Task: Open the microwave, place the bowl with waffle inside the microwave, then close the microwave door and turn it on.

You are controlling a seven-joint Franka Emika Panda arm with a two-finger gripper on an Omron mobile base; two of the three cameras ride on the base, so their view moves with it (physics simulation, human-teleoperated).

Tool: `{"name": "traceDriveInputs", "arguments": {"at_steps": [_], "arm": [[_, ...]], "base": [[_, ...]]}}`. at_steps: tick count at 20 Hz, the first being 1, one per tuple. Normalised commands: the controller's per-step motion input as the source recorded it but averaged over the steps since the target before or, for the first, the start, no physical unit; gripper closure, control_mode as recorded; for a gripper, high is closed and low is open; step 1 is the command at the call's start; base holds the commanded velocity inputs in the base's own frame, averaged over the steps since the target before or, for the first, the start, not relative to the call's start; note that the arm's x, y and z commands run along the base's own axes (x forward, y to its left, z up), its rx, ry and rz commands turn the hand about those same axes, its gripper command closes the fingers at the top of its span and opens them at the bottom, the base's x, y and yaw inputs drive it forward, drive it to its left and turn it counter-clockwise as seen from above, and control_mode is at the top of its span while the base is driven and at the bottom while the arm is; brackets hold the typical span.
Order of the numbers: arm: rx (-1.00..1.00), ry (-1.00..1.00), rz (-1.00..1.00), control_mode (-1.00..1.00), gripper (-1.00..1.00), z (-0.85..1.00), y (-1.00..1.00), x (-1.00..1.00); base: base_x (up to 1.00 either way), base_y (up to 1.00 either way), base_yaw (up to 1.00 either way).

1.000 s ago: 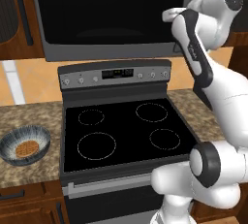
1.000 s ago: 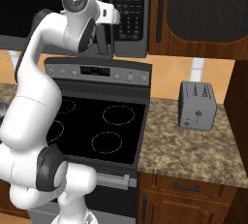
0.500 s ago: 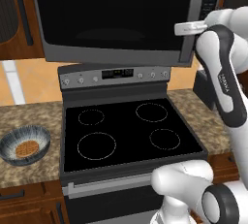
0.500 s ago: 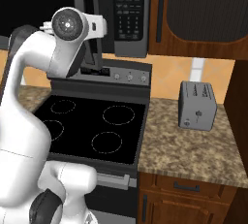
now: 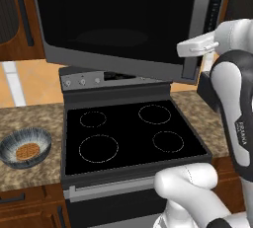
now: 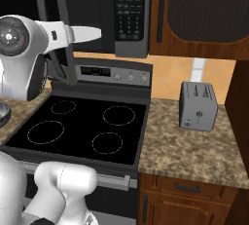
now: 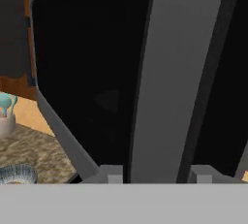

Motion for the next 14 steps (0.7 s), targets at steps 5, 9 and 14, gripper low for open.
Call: {"name": "traceDriveInputs", "arguments": {"at_steps": [5,9,14], "arm": [[-0.12,0.0,0.05,-1.0,-1.0,0.0,0.94,-1.0],[-0.09,0.03,0.05,-1.0,-1.0,0.0,0.48,-1.0],[0.1,-0.17,0.02,-1.0,-1.0,0.04,-0.47,-1.0]], "base": [[0.0,0.0,0.0],[0.0,0.0,0.0],[0.0,0.0,0.0]]}}
